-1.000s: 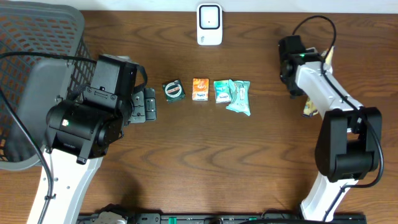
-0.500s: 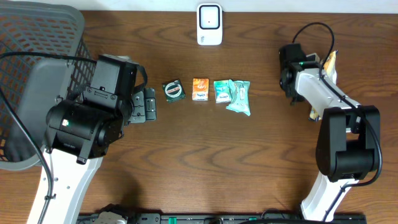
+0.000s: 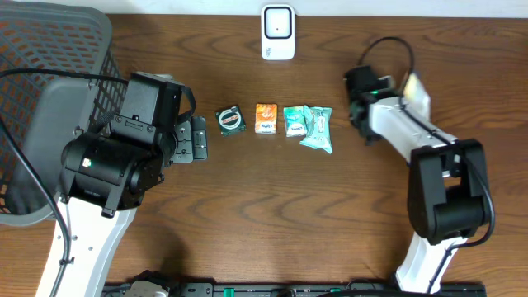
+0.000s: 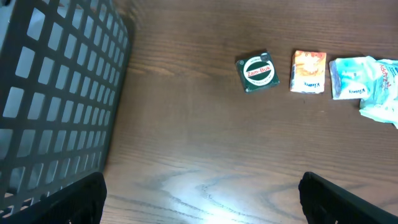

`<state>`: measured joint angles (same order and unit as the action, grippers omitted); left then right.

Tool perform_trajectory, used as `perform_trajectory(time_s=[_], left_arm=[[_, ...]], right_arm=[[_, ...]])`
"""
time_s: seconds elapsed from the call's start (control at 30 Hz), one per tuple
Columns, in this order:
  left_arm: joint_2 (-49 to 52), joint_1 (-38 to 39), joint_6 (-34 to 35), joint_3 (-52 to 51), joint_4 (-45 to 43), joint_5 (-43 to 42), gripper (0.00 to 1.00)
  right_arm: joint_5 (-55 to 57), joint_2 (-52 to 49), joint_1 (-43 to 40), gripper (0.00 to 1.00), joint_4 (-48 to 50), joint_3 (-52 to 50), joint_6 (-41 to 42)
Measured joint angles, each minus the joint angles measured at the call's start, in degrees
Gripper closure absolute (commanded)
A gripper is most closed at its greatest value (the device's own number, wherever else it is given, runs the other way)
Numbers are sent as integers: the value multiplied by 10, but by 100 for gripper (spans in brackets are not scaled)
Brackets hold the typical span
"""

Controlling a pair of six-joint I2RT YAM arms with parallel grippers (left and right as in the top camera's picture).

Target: Scan the item barcode

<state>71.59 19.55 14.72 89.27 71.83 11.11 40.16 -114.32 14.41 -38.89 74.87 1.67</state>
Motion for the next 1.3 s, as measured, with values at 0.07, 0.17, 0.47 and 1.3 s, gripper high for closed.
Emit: perform_trajectory(time_s=[0.07, 0.17, 0.47, 1.3], left_arm=[[0, 0, 0, 0, 0, 0, 2], [0, 0, 0, 0, 0, 0, 2], [0, 0, 0, 0, 0, 0, 2], [0, 0, 0, 0, 0, 0, 2]], right_arm=[[-44, 0, 24, 77, 12, 0, 1], [-92, 0, 51, 79, 25, 1, 20], [-191, 0, 52, 51, 9, 79, 88], [-541, 28, -322, 1, 25, 40, 17]])
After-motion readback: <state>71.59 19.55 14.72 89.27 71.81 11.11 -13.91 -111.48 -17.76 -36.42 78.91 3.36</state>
